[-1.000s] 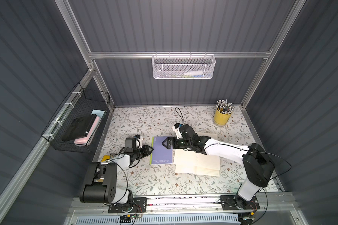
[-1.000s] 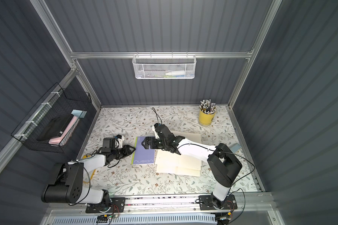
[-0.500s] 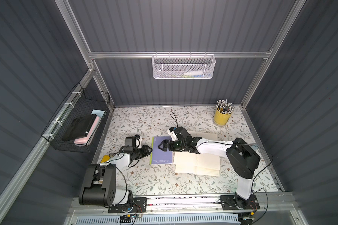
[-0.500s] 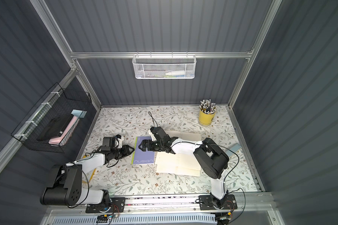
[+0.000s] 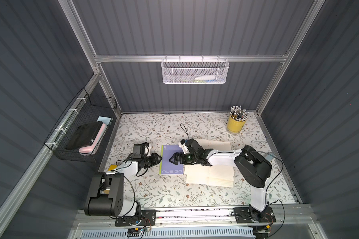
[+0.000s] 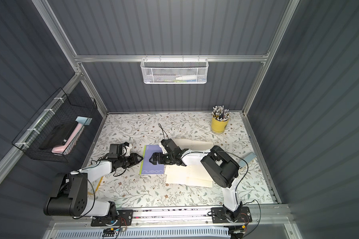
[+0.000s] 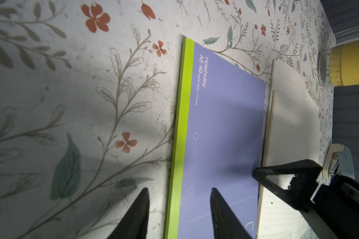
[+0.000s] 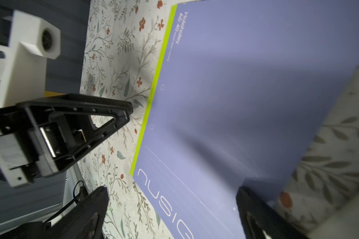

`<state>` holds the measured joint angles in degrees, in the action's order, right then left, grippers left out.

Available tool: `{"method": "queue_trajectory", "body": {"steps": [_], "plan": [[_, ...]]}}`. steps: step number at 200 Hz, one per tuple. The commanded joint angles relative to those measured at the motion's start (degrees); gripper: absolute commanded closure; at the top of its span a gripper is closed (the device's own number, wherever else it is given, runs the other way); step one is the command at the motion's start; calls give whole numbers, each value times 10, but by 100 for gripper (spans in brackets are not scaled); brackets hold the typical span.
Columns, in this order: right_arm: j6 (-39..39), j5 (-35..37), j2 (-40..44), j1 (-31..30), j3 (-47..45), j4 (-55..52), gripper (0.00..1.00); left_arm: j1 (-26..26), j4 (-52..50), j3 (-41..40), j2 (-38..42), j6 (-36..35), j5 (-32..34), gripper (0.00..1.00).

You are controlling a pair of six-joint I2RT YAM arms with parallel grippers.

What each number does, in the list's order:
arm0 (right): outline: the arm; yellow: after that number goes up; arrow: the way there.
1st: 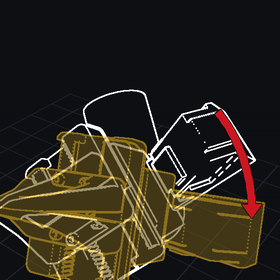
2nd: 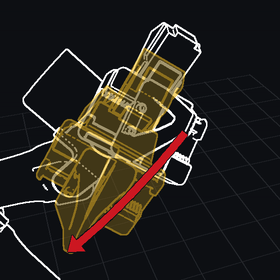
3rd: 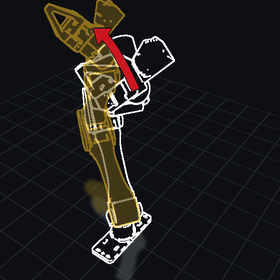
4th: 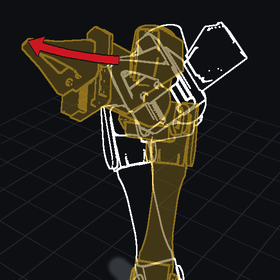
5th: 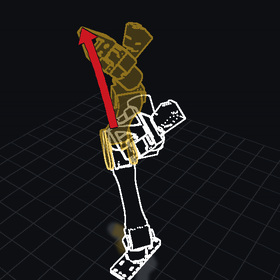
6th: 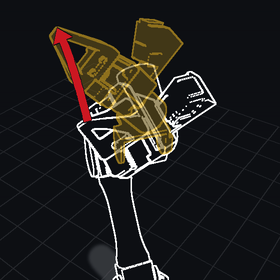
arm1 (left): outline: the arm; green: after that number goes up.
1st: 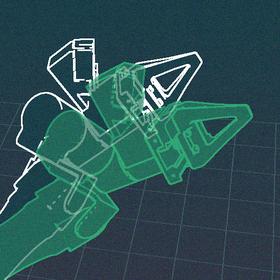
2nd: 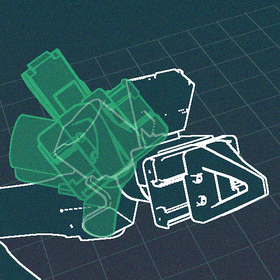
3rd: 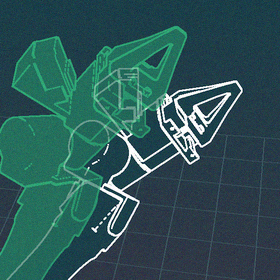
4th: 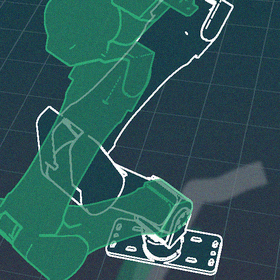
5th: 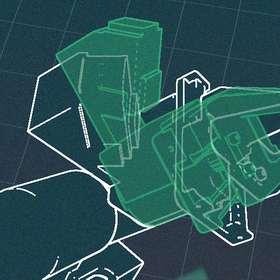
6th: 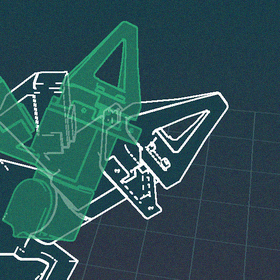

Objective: Close the notebook
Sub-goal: Close the notebook at the center of the board, then pick up the notebook from the center of the board.

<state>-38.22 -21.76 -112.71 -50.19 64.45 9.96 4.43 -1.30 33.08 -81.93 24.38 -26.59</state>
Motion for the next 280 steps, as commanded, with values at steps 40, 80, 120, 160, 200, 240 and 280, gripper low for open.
{"method": "queue_trajectory", "body": {"steps": [40, 80, 120, 160, 200, 240, 280], "plan": [[-12, 7, -25, 3, 16, -56, 1, 3, -31, 31, -38, -8, -8, 52], [-28, -3, -30, 3, -8, -50, 1, 2, -36, 43, -76, -7, -32, 51], [-31, 1, -25, 3, -19, -45, 1, 0, -19, 40, -103, 9, -84, 51], [-34, -2, -26, 3, -25, -33, 1, -4, -4, 25, -107, 11, -125, 51], [-48, -12, -35, 3, -43, -2, 1, -6, 46, -18, -79, 24, -145, 56], [-56, -17, -47, 1, -50, 12, 1, -7, 108, -32, -49, 44, -184, 63], [-62, -18, -57, -2, -53, 24, 1, -7, 123, -30, -22, 46, -198, 63]]}}
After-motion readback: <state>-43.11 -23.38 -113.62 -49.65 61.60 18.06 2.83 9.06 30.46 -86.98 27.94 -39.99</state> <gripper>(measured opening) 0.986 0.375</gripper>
